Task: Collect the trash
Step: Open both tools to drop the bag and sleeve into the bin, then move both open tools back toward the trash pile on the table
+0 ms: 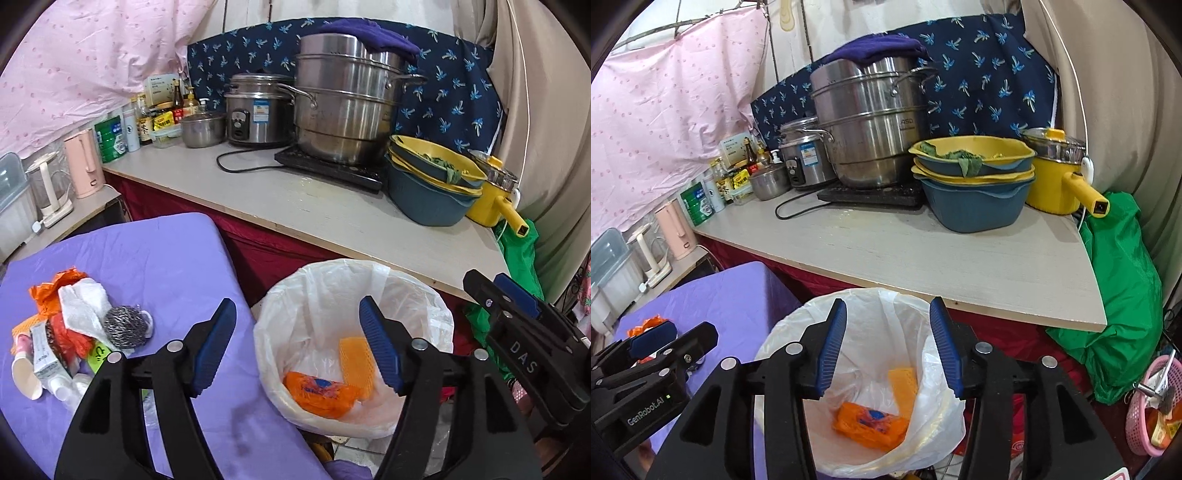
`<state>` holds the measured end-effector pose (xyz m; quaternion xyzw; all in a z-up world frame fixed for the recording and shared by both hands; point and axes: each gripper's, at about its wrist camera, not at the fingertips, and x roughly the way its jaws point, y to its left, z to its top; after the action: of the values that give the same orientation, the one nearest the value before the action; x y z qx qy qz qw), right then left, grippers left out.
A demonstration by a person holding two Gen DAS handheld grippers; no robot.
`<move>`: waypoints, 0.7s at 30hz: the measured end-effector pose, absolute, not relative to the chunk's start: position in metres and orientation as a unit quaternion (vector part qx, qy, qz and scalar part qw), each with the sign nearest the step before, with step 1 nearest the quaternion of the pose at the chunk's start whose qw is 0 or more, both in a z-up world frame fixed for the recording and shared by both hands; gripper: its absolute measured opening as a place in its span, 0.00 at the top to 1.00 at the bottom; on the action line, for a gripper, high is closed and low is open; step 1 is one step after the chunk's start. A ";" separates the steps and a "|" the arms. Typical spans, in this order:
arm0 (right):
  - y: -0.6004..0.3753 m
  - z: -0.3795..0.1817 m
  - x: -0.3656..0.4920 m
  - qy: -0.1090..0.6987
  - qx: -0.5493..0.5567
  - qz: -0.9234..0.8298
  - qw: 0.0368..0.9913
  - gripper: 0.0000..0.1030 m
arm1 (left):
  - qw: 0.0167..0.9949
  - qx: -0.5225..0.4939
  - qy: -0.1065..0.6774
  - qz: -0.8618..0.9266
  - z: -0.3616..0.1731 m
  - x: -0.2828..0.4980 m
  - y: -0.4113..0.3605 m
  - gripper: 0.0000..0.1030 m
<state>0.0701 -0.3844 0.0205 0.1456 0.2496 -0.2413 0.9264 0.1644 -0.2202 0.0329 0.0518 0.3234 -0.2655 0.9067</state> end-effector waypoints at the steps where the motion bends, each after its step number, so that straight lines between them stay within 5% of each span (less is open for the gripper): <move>1: -0.381 0.024 0.069 0.247 0.144 -0.239 0.928 0.53 | 0.909 0.050 0.321 -0.262 0.036 0.164 -0.216 0.36; 21: -0.276 0.069 0.062 0.225 0.116 -0.171 0.952 0.47 | 0.939 0.026 0.284 -0.194 0.079 0.144 -0.107 0.25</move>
<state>0.0622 -0.2761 0.0694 0.1164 0.2248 -0.1705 0.9523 0.1439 -0.1065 0.0794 0.0257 0.2839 -0.1937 0.9387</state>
